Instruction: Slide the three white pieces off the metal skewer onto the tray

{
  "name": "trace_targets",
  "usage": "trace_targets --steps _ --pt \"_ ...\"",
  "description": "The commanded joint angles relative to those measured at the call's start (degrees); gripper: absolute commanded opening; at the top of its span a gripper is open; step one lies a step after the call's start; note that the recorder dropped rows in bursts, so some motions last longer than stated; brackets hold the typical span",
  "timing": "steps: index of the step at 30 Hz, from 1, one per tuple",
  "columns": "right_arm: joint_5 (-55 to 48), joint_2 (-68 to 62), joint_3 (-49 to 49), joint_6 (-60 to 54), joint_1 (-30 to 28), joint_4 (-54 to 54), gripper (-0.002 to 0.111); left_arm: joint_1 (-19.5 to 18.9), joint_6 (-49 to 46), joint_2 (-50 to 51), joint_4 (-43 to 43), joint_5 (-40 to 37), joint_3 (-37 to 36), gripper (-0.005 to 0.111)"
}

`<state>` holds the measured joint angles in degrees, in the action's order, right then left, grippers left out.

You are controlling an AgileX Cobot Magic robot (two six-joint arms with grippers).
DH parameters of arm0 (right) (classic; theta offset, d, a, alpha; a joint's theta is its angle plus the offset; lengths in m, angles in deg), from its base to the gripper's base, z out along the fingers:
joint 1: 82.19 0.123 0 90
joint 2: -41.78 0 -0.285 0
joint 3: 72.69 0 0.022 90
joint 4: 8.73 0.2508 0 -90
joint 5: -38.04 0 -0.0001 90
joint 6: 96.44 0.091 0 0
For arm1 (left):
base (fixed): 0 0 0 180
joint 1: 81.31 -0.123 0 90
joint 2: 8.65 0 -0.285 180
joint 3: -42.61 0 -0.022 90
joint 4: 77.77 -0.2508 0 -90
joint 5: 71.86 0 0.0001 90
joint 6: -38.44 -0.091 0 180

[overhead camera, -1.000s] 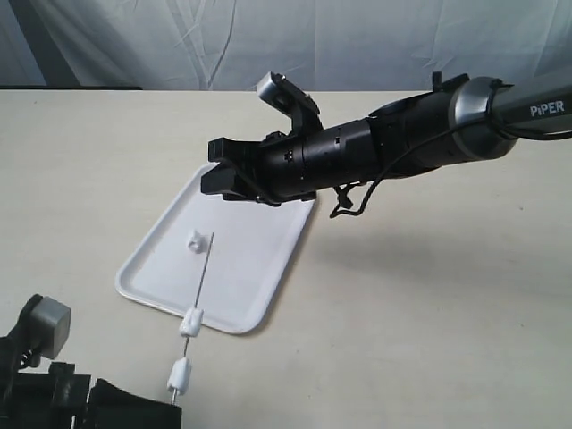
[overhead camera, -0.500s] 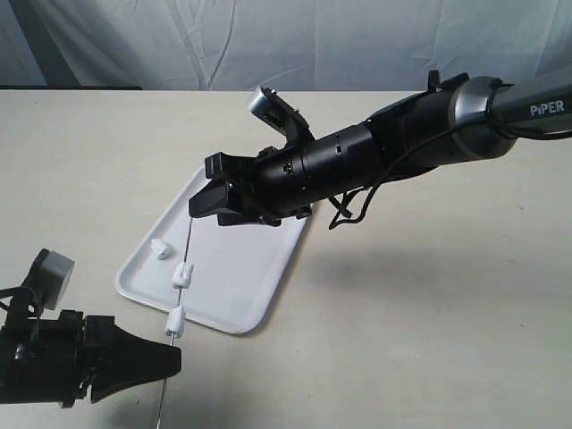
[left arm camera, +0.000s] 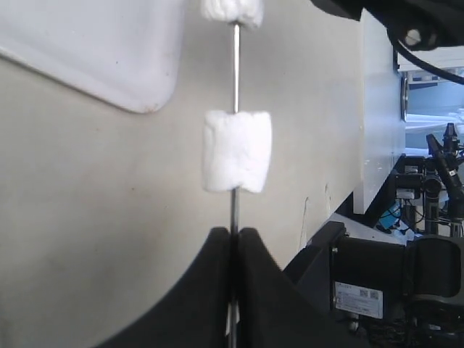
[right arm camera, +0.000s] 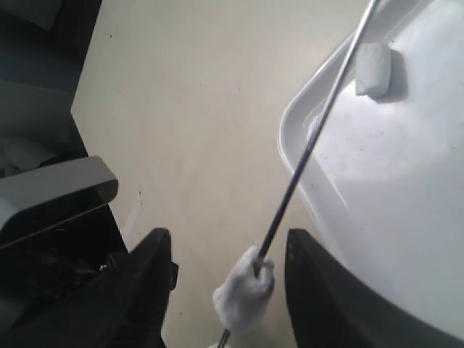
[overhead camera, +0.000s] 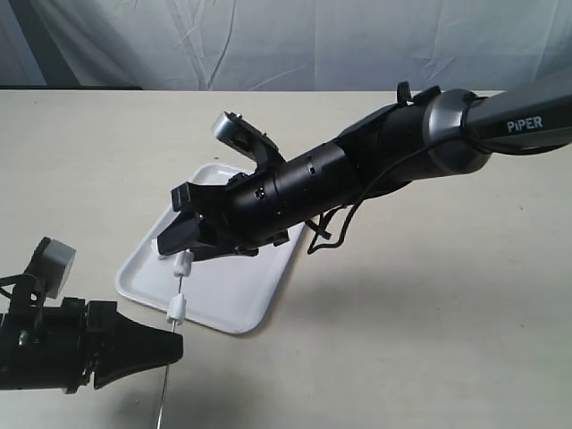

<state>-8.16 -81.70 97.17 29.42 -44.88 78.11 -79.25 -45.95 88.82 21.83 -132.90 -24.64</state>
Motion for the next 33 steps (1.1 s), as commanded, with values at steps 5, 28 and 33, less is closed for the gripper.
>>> trace_targets --steps 5,28,33 --pt "0.36 0.12 0.07 1.49 0.47 -1.72 0.047 -0.26 4.51 -0.27 0.15 -0.6 3.25 0.0" --pt "2.26 0.12 0.07 1.25 0.47 -2.87 0.027 -0.26 6.48 -0.27 -4.02 -0.95 3.99 0.0" --pt "3.85 0.12 0.07 1.25 0.47 -2.54 0.027 -0.26 6.48 -0.27 -4.46 -0.95 2.27 0.0"
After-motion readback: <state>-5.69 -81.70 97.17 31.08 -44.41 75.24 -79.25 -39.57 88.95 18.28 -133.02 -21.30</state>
